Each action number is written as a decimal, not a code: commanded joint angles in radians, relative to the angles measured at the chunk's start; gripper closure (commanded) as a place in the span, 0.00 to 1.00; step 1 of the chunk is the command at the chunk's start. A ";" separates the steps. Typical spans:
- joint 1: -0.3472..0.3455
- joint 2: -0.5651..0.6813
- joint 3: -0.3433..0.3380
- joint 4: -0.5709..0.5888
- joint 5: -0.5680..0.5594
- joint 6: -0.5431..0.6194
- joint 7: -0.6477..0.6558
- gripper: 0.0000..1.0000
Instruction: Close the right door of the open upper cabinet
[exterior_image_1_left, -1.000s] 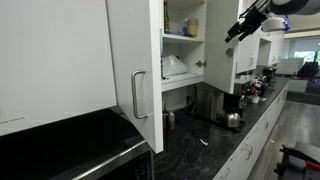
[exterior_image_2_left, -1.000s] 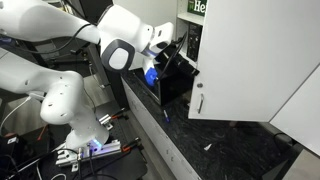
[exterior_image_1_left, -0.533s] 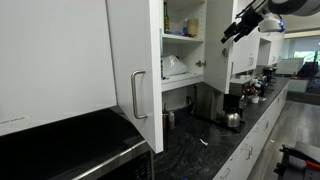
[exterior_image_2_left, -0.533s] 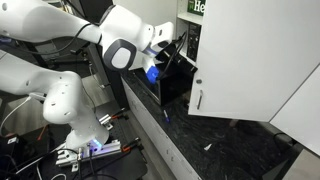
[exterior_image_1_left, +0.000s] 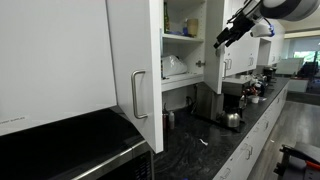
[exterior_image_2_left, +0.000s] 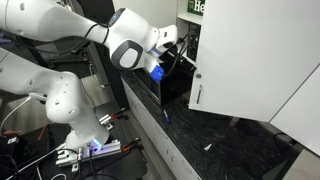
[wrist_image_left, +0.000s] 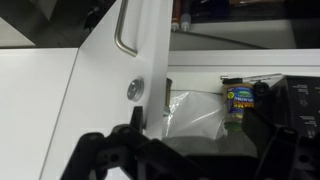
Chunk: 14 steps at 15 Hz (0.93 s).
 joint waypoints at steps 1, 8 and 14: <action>0.046 0.161 -0.026 0.082 0.033 0.061 -0.041 0.00; 0.143 0.300 -0.101 0.175 0.015 0.088 -0.031 0.00; 0.272 0.320 -0.173 0.205 0.024 0.083 -0.053 0.00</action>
